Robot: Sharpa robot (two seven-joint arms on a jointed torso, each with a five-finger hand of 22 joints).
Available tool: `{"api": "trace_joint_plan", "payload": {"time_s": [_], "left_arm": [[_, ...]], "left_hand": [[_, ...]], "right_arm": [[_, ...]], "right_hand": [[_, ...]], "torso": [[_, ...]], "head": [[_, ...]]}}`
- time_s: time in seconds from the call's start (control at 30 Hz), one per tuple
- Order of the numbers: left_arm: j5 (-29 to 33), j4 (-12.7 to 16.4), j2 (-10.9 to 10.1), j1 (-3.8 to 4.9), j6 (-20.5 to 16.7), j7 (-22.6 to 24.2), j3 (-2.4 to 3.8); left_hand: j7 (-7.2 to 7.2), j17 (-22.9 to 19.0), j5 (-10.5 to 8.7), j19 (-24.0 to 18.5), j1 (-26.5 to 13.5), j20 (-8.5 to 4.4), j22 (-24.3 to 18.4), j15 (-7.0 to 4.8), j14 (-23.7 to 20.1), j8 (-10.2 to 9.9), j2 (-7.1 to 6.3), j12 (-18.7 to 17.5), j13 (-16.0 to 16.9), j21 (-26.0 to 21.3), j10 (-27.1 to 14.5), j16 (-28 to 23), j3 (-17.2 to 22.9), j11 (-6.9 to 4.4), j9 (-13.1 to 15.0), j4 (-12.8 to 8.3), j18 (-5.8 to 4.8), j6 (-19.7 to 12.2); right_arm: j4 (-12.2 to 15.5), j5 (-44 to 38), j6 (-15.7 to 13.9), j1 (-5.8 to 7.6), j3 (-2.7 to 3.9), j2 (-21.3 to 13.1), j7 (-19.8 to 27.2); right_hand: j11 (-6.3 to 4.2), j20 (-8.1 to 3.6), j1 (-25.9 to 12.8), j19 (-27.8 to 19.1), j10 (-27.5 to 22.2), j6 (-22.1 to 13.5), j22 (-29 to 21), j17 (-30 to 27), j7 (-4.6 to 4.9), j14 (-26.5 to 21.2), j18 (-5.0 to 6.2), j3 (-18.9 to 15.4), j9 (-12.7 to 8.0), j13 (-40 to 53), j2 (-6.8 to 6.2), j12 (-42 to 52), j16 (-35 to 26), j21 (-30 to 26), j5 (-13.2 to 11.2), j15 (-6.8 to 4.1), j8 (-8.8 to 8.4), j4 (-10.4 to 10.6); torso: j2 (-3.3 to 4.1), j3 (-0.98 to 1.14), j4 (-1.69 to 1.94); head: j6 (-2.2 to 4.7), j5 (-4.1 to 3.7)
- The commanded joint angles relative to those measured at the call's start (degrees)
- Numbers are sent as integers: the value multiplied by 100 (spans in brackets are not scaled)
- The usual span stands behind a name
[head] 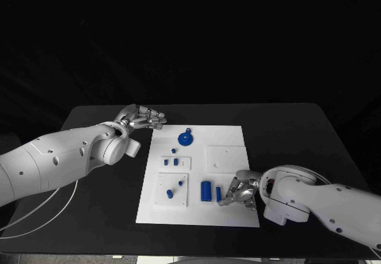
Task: Assemble the parts on the task board
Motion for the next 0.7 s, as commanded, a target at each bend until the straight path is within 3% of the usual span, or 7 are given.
{"api": "trace_joint_plan", "payload": {"time_s": [0.03, 0.1, 0.13, 0.5, 0.57, 0.7], "left_arm": [[26, 17, 4, 3, 65, 33, 2], [26, 17, 2, 3, 65, 32, 2], [26, 17, 2, 3, 65, 32, 2], [26, 15, 0, 3, 67, 29, 1], [26, 15, 0, 3, 68, 28, 0], [26, 14, -1, 3, 71, 24, 0]], "left_hand": [[11, 9, -34, 26, -32, -3, -7, 2, -9, -17, 31, 26, 7, 28, -10, -10, -3, 19, -1, 22, -59, -48], [11, 9, -34, 26, -32, -3, -7, 2, -9, -17, 31, 26, 7, 28, -10, -10, -3, 19, -1, 22, -59, -48], [11, 9, -34, 26, -32, -3, -7, 2, -9, -17, 31, 26, 7, 28, -10, -10, -3, 19, -1, 22, -59, -48], [11, 9, -34, 26, -32, -3, -7, 2, -9, -17, 31, 26, 7, 28, -10, -10, -3, 19, -1, 22, -59, -48], [11, 9, -34, 26, -32, -3, -7, 2, -9, -17, 31, 26, 7, 28, -10, -10, -3, 19, -1, 22, -59, -48], [11, 9, -34, 26, -32, -3, -7, 2, -9, -17, 31, 26, 7, 28, -10, -10, -3, 19, -1, 22, -59, -48]], "right_arm": [[-20, -80, 12, -8, -1, 23, 0], [-39, -93, -36, -9, -1, 42, -6], [-46, -97, -52, -10, -1, 51, -7], [-102, -102, -87, -12, -2, 119, -102], [-117, -104, -22, -13, -2, 126, -160], [-145, -108, 106, -13, -2, 140, -253]], "right_hand": [[-37, -46, -28, 215, -3, 38, 436, 9, -15, -7, -91, 173, -18, 16, 91, 12, -11, 34, -29, -26, -14, -21], [-44, -52, -63, 219, 6, 41, 439, 15, -26, -5, -95, 281, -28, 22, 171, 17, -8, 48, -32, -31, -14, 11], [-54, -82, -257, 225, 28, 58, 437, 29, -27, -5, -125, 689, -81, 33, 14, -1, -17, 55, -33, -46, 4, -52], [-45, -53, -326, 224, 37, 65, 438, 38, -30, 7, -107, 626, -60, 62, 91, 17, -10, 58, -10, -29, -10, -65], [-45, -49, -285, 222, 33, 60, 437, 32, -28, 5, -104, 653, -53, 63, 114, 18, -16, 51, 5, -27, -10, -118], [-44, -42, -266, 217, 19, 41, 437, 22, -35, 6, -101, 666, -20, 64, 222, 19, -11, 53, 185, -25, -11, -443]], "torso": [[0, 1, 0], [0, 2, 0], [1, 2, 1], [-1, 1, -2], [-1, 1, -2], [-1, 1, -1]], "head": [[-2, 3], [-4, 5], [-6, 6], [-17, -4], [-17, -4], [-18, -6]]}}
